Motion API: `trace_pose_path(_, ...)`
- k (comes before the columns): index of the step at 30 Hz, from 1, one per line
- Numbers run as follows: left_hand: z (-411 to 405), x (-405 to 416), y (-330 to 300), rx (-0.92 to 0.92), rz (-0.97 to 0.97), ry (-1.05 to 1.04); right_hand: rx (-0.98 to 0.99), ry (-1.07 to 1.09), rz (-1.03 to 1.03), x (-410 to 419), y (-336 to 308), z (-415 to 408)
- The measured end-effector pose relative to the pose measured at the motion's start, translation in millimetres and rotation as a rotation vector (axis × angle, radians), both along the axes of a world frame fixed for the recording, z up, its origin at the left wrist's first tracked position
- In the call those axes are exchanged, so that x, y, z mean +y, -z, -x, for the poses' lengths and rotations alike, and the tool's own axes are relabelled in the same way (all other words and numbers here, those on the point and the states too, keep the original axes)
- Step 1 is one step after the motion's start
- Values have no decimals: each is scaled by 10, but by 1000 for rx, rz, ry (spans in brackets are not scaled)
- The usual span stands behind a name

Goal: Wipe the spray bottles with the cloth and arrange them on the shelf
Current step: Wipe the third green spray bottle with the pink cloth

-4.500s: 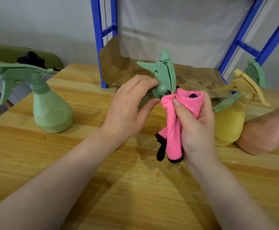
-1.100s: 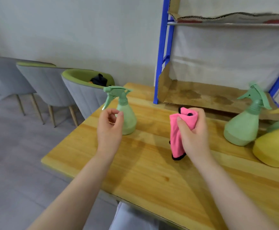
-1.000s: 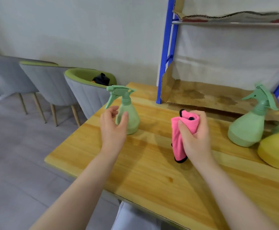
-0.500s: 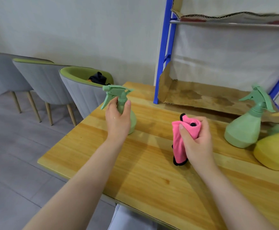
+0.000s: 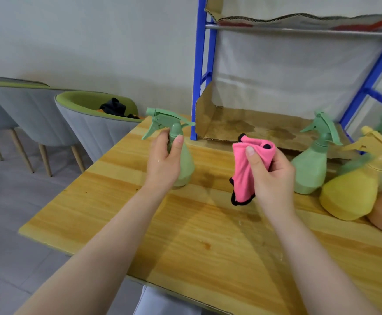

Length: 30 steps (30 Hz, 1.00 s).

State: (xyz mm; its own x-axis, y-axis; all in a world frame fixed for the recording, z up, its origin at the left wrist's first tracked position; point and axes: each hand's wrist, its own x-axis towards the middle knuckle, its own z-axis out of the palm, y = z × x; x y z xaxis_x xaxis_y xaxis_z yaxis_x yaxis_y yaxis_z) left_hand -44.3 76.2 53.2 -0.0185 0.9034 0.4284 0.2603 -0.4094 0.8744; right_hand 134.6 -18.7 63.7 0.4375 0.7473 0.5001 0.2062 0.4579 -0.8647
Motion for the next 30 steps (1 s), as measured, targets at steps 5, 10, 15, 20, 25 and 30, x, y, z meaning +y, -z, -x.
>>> trace_pose_path(5, -455, -145, -123, -133, 54, 294, -28, 13, -12, -64, -84, -233)
trace_pose_path(10, -838, -323, -43, -230, 146, 535, -205, 75, 45, -70, 170, -480)
trace_pose_path(15, -946, -364, 81, -223, 73, 651, -403, 77, 104, -14, 271, -505)
trace_pose_path(20, -891, -381, 152, -218, 44, 712, -468, -60, 183, -5, 310, -357)
trace_pose_path(25, -844, -396, 170, -225, 33, 767, -484, -269, 109, -78, 172, -365)
trace_pose_path(30, -841, -463, 84, -298, -2, 781, -519, -213, 148, -115, 124, -342)
